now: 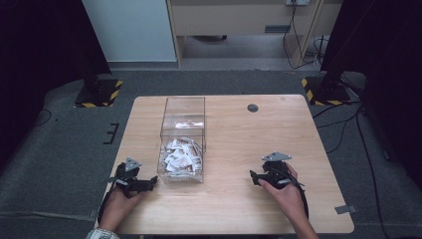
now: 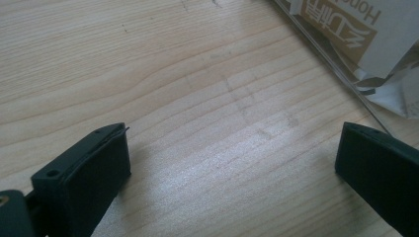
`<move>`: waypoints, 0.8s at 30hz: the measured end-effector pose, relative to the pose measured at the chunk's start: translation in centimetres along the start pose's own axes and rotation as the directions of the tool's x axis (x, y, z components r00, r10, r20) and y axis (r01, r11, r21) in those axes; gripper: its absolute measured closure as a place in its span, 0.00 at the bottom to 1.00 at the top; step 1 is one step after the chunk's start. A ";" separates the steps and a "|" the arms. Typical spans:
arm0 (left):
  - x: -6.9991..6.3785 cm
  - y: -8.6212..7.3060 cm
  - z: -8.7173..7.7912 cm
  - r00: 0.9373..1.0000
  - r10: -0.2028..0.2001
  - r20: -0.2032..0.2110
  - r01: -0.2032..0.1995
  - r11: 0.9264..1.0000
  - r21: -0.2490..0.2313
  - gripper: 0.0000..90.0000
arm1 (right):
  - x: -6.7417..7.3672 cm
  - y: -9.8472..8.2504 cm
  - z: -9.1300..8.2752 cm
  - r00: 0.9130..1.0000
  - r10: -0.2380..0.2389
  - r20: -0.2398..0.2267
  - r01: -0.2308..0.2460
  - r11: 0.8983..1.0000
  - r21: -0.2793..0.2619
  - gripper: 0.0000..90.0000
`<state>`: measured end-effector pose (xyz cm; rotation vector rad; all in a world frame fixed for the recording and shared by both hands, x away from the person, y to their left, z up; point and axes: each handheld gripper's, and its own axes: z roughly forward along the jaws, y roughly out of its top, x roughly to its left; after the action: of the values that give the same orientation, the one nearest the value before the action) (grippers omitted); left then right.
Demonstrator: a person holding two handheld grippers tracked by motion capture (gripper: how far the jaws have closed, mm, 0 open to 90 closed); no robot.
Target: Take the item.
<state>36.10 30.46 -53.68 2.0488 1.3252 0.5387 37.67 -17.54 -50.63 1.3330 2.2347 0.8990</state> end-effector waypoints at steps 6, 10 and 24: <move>0.0 0.0 0.0 1.000 -0.002 -0.002 0.002 1.000 -0.001 0.00 | 0.5 1.6 -0.1 1.000 -0.023 -0.014 0.023 1.000 -0.003 0.26; 0.0 0.0 0.0 1.000 -0.002 -0.002 0.002 1.000 -0.001 0.00 | 1.1 2.8 -0.1 0.999 -0.030 -0.030 0.030 1.000 -0.002 0.28; 0.0 0.0 0.0 1.000 -0.002 -0.002 0.002 1.000 -0.001 0.00 | 3.9 7.5 -1.0 0.988 -0.129 -0.081 0.124 0.991 -0.056 0.39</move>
<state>36.07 30.47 -53.69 2.0465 1.3276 0.5406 39.97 -11.81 -44.69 1.1364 2.3145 0.9759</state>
